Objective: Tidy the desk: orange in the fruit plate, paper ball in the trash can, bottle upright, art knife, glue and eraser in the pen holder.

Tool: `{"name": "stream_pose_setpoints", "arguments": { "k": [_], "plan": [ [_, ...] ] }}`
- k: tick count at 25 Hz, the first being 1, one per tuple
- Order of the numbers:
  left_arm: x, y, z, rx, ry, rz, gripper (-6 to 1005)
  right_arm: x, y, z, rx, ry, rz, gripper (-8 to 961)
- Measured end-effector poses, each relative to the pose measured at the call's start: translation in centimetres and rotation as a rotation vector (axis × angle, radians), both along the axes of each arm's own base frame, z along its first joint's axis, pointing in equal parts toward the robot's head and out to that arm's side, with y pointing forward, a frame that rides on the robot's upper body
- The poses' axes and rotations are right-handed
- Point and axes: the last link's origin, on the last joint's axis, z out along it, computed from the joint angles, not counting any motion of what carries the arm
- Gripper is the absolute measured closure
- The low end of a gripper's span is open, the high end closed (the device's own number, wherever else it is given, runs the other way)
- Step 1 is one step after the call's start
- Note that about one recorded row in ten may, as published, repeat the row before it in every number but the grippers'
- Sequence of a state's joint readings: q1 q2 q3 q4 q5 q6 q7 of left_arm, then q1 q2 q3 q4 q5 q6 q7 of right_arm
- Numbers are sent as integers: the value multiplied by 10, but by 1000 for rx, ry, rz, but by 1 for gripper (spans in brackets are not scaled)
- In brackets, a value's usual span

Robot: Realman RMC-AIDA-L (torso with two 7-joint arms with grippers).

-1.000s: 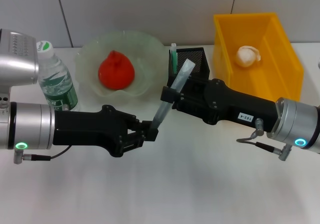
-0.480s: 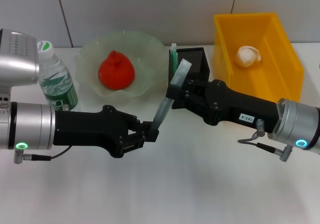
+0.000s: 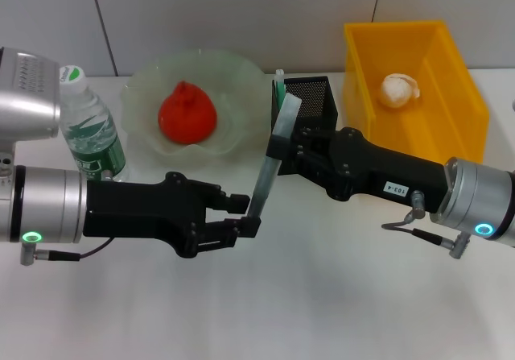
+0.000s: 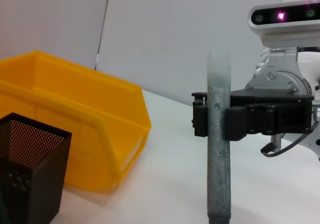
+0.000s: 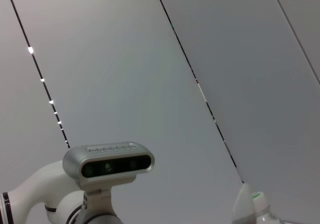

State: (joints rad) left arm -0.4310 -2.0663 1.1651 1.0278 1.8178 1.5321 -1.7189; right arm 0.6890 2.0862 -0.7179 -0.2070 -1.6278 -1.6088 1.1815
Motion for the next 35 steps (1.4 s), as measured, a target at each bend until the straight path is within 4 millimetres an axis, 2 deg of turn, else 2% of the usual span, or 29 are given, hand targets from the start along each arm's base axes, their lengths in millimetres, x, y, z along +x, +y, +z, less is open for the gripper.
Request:
{"name": "stream_pose_setpoints", "arguments": {
  "k": [1, 5, 10, 11, 13, 14, 15, 16, 17, 19, 21, 22, 24, 26, 27, 28, 29, 35],
  "plan": [
    [0, 0, 1, 2, -2, 2, 758, 0, 0, 0, 0, 0, 0, 805],
    [0, -1, 2, -6, -6, 1, 596, 0, 0, 0, 0, 0, -1, 811],
    [-8, 2, 15, 48, -21, 29, 370, 0, 4, 6, 17, -10, 9, 813],
    [-18, 3, 25, 100, -35, 52, 324, 1, 5, 9, 27, -15, 13, 813],
    [-35, -1, 35, 177, -44, 70, 291, 3, 10, 19, 57, -29, 19, 813],
    [-38, -3, 36, 189, -49, 74, 275, 4, 16, 30, 99, -52, 26, 813],
    [-38, -3, 36, 189, -49, 74, 259, 4, 16, 30, 99, -52, 26, 812],
    [-38, -3, 36, 189, -49, 74, 242, 3, 24, 44, 149, -82, 32, 812],
    [-50, -9, 39, 234, -76, 84, 226, 3, 24, 44, 149, -82, 32, 812],
    [-63, -19, 37, 275, -130, 95, 193, -1, 37, 66, 222, -128, 45, 812],
    [-63, -19, 37, 275, -130, 95, 160, -3, 42, 71, 240, -141, 43, 812],
    [-79, -29, 34, 328, -175, 118, 144, -5, 47, 76, 254, -152, 38, 812],
    [-86, -32, 32, 353, -189, 127, 144, -13, 65, 90, 292, -186, 8, 812],
    [-86, -32, 32, 353, -189, 127, 144, -17, 77, 95, 309, -216, -20, 813],
    [-93, -37, 29, 373, -203, 143, 145, -18, 82, 97, 317, -237, -33, 813],
    [-93, -37, 29, 373, -203, 143, 145, -18, 82, 97, 317, -237, -33, 814],
    [-102, -45, 20, 379, -211, 160, 145, -20, 91, 95, 325, -283, -46, 814],
    [-106, -49, 17, 382, -209, 162, 144, -22, 105, 84, 332, -359, -86, 815]
  ]
}}
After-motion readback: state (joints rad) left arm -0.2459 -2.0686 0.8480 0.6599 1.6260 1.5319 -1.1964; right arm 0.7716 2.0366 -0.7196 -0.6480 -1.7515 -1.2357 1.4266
